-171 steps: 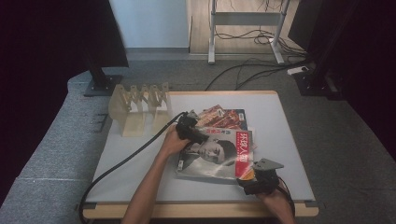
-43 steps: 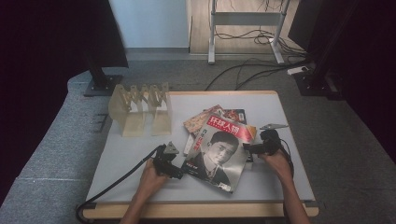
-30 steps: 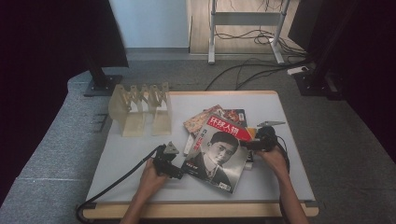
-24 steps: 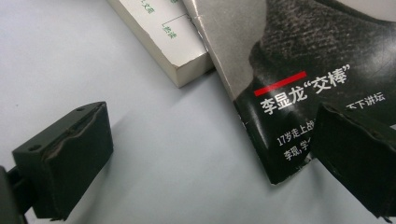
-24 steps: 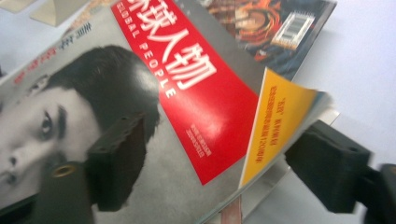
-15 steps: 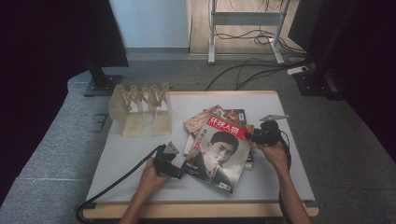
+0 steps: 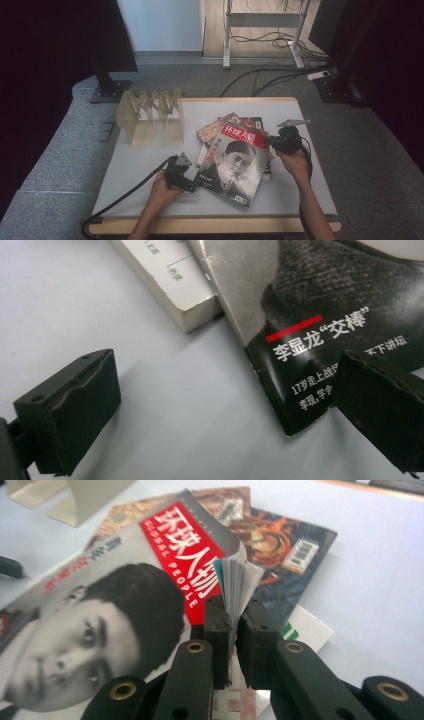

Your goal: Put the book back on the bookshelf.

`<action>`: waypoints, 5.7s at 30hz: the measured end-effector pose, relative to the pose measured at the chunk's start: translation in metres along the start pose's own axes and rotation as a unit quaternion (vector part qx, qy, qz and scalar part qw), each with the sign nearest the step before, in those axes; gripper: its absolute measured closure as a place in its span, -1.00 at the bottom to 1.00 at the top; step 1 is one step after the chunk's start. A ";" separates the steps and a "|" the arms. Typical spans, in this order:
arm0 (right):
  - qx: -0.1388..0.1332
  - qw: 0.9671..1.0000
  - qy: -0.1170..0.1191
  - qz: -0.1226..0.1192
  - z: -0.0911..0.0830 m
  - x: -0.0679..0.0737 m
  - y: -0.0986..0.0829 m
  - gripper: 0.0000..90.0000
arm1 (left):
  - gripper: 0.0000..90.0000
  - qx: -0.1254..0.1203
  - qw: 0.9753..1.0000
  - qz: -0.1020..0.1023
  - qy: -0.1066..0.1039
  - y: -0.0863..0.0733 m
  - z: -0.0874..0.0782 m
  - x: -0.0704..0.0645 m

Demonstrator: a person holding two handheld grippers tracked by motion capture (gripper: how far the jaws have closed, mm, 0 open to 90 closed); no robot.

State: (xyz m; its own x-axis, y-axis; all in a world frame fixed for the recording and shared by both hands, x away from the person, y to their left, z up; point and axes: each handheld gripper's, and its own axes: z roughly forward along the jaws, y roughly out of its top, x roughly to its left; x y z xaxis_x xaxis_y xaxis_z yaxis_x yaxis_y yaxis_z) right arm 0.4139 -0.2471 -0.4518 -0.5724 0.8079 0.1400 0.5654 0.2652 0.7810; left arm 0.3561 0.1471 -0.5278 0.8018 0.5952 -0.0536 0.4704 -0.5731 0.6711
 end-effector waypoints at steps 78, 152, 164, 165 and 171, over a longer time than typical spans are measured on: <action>-0.094 0.983 0.015 -0.160 -0.065 0.073 0.047 0.82 | 0.76 -0.068 0.988 0.024 -0.134 0.051 -0.011 0.018; -0.134 0.970 0.145 -0.141 -0.052 0.086 0.032 0.90 | 0.77 -0.187 0.971 0.114 -0.098 -0.010 -0.081 0.005; -0.135 0.968 0.139 -0.157 -0.054 0.091 0.032 0.89 | 0.49 -0.211 0.969 0.090 -0.094 0.030 -0.094 0.012; -0.136 0.968 0.139 -0.159 -0.055 0.091 0.032 0.89 | 0.47 -0.209 0.969 0.090 -0.092 0.033 -0.094 0.012; -0.133 0.969 0.133 -0.161 -0.054 0.089 0.031 0.86 | 0.43 -0.195 0.974 0.083 -0.085 0.050 -0.093 0.015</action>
State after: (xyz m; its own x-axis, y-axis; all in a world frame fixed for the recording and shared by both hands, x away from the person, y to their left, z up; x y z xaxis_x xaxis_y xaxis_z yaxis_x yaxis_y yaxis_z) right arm 0.3485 -0.1954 -0.3818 -0.8470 0.5315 -0.0124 0.1793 0.3075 0.9345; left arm 0.3572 0.1794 -0.4261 0.9196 0.3923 -0.0191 0.1797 -0.3770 0.9086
